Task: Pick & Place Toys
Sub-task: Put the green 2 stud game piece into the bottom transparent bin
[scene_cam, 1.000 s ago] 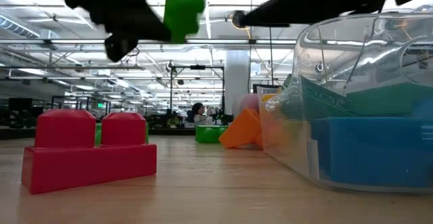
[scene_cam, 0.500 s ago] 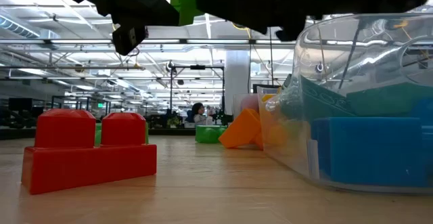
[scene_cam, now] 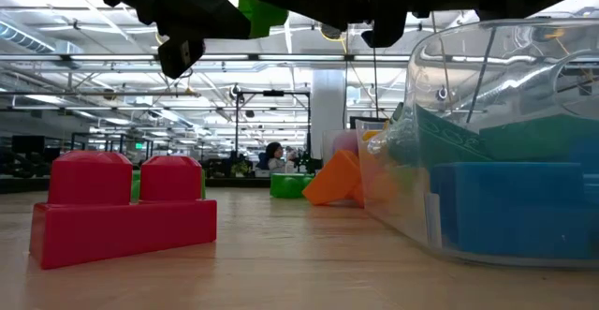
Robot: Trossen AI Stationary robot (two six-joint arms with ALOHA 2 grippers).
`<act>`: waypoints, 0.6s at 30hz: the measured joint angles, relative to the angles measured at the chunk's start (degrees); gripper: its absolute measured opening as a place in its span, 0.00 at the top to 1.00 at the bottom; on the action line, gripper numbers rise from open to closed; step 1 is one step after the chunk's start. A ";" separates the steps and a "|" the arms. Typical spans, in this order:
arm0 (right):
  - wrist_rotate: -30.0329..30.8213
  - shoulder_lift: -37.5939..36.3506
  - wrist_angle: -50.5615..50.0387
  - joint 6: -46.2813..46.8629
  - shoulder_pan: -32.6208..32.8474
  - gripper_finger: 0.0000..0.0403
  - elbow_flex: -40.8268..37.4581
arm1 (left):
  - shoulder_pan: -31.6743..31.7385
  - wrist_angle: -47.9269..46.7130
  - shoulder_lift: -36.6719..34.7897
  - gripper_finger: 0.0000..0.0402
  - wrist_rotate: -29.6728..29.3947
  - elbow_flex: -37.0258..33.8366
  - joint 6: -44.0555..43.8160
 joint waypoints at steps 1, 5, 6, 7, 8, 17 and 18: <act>0.02 0.00 0.05 -0.04 0.10 0.64 0.00 | 0.08 -0.06 0.00 1.00 0.40 0.00 -0.03; 0.20 -0.14 -0.01 -0.24 0.99 0.73 0.02 | 0.15 -0.02 0.00 1.00 2.03 0.00 -0.36; 0.25 -0.64 -0.65 -0.26 1.44 0.73 0.02 | 0.15 0.13 0.02 0.99 2.21 0.00 -0.18; 0.42 -1.35 -1.51 -0.10 1.88 0.73 0.02 | 0.10 0.36 0.02 0.98 2.24 0.00 -0.09; 0.75 -2.04 -2.32 0.59 2.40 0.73 0.02 | 0.10 0.67 0.02 0.96 2.35 0.05 -0.10; -9.78 -16.77 -29.24 28.28 6.40 0.74 0.07 | 0.18 -0.61 0.02 0.78 0.66 0.00 -1.27; -12.25 -18.21 -32.63 32.05 6.41 0.74 0.04 | 0.13 -0.69 0.02 0.76 0.72 0.00 -1.27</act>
